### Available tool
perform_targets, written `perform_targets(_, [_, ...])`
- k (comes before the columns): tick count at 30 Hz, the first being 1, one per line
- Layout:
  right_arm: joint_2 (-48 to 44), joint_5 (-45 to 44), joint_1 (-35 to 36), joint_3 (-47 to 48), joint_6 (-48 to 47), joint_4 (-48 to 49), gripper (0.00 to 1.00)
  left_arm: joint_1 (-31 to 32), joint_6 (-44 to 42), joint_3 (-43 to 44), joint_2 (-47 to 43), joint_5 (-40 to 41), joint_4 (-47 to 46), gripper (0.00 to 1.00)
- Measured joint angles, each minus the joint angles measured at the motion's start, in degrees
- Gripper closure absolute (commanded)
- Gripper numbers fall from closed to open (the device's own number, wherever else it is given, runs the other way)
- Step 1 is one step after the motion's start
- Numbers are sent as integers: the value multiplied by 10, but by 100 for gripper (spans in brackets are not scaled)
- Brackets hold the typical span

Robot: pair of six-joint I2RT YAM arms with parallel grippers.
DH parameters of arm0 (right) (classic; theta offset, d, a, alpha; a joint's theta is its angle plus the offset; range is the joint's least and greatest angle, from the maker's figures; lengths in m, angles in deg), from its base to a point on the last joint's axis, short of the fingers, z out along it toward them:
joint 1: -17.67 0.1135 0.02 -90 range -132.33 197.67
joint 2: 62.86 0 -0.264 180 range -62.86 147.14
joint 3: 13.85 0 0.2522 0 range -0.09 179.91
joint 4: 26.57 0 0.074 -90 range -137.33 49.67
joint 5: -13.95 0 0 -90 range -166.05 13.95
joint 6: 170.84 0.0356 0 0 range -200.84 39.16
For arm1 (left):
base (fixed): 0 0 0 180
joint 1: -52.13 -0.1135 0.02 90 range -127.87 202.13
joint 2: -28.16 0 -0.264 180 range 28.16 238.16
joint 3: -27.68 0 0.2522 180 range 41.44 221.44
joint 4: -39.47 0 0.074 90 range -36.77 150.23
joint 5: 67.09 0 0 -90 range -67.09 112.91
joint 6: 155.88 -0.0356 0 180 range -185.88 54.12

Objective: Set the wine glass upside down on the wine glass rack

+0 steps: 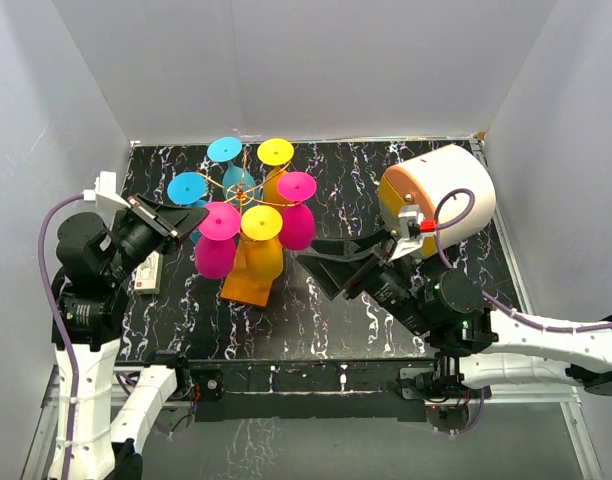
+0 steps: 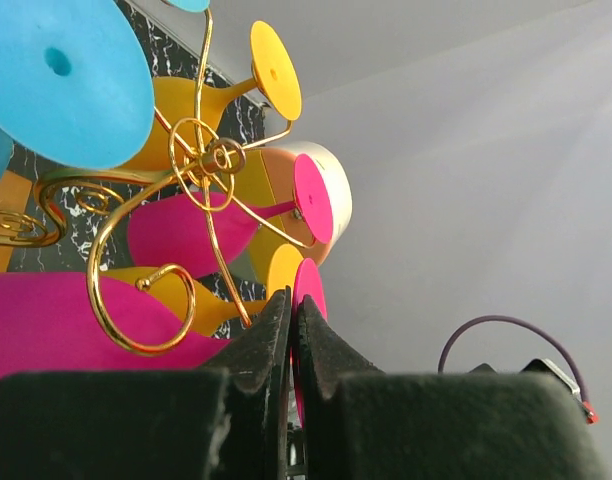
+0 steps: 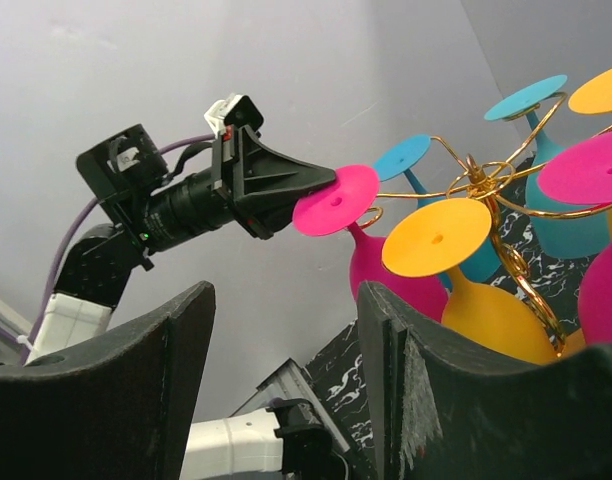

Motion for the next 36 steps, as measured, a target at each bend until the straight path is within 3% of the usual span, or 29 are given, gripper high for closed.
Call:
perform_targets(10, [-53, -1, 0, -11, 32, -13, 44, 0, 30, -28, 28, 16, -43, 100])
perform_targets(36, [-34, 21, 0, -7, 42, -40, 42, 0, 57, -56, -23, 161, -28, 100])
